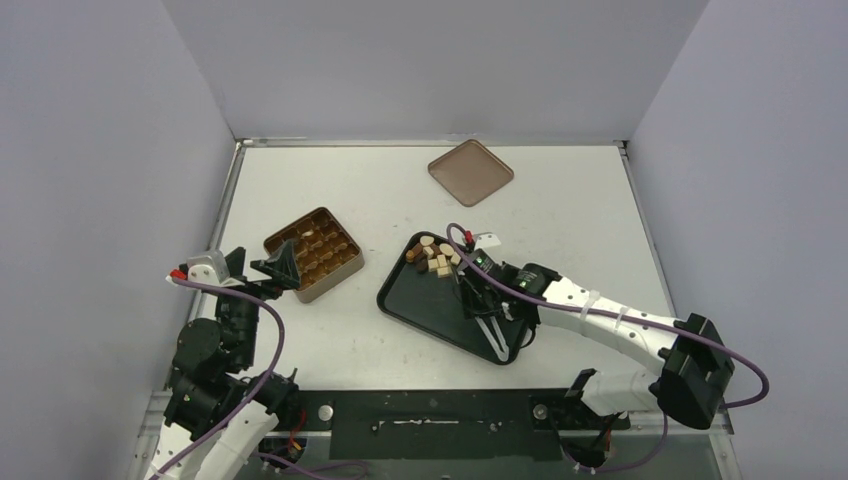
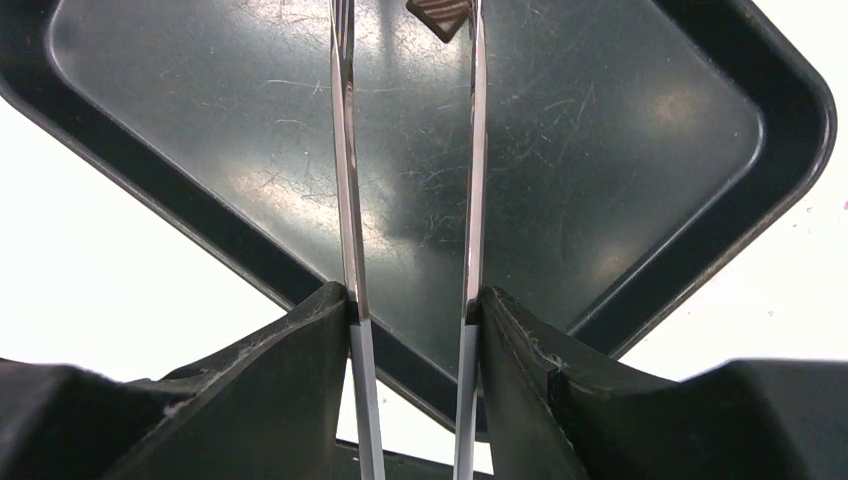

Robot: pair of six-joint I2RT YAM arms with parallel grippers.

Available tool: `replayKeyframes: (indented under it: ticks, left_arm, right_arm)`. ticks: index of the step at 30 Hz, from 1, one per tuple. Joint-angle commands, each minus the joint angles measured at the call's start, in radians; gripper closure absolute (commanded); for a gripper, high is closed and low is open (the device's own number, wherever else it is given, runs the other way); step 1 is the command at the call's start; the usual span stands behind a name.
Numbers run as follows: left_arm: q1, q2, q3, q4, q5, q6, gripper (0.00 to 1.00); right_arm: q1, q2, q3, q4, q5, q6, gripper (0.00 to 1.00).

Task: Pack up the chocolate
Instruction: Pick up the fake chocolate from the plate.

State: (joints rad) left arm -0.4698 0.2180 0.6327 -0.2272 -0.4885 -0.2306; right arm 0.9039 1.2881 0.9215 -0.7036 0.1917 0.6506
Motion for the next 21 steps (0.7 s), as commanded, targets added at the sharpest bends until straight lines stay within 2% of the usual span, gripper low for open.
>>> replayKeyframes:
  ticks: [1, 21]
  left_arm:
    - [-0.003, 0.006, -0.002, 0.045, 0.015, 0.008, 0.03]
    - [-0.003, 0.001, -0.002, 0.042, 0.016, 0.007, 0.03]
  right_arm:
    - [0.0, -0.051, -0.014, 0.016, 0.006, 0.036, 0.54]
    - [0.001, -0.025, -0.045, 0.029, -0.007, 0.07, 0.52]
